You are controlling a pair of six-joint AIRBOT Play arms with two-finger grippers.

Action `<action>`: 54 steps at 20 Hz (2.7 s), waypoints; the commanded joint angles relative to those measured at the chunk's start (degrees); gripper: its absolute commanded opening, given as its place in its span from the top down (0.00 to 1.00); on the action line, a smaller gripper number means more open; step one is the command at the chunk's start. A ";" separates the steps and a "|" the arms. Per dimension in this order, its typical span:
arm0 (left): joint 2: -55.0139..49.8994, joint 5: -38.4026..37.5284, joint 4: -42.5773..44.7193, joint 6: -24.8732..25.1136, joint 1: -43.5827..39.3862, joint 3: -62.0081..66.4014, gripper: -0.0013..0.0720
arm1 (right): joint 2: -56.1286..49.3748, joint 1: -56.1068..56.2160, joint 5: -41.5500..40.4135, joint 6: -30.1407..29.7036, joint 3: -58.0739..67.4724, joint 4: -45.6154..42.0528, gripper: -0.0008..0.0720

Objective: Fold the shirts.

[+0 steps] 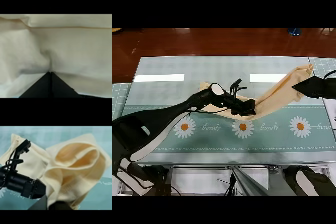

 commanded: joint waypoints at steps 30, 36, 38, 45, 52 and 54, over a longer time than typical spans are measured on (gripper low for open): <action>32.81 -21.16 10.34 9.68 46.18 0.02 0.95 | -17.88 34.16 -38.40 10.88 0.07 -6.23 0.31; 32.76 -21.16 18.27 9.66 46.60 0.02 0.95 | -9.03 9.99 -3.43 11.37 -1.81 -38.93 0.31; 32.74 -21.16 19.74 9.66 46.62 0.02 0.95 | -9.97 3.17 -5.25 9.75 -6.88 -24.55 0.22; 32.74 -21.18 19.76 9.66 46.60 0.02 0.95 | -22.18 8.48 -20.24 2.89 -20.41 12.24 0.16; 32.76 -21.86 19.71 9.66 46.60 0.04 0.95 | -32.41 24.76 -36.24 4.52 -20.41 21.57 0.17; 32.76 -22.25 19.71 9.66 46.60 0.04 0.95 | -33.55 26.73 -37.94 5.60 -20.41 22.88 0.33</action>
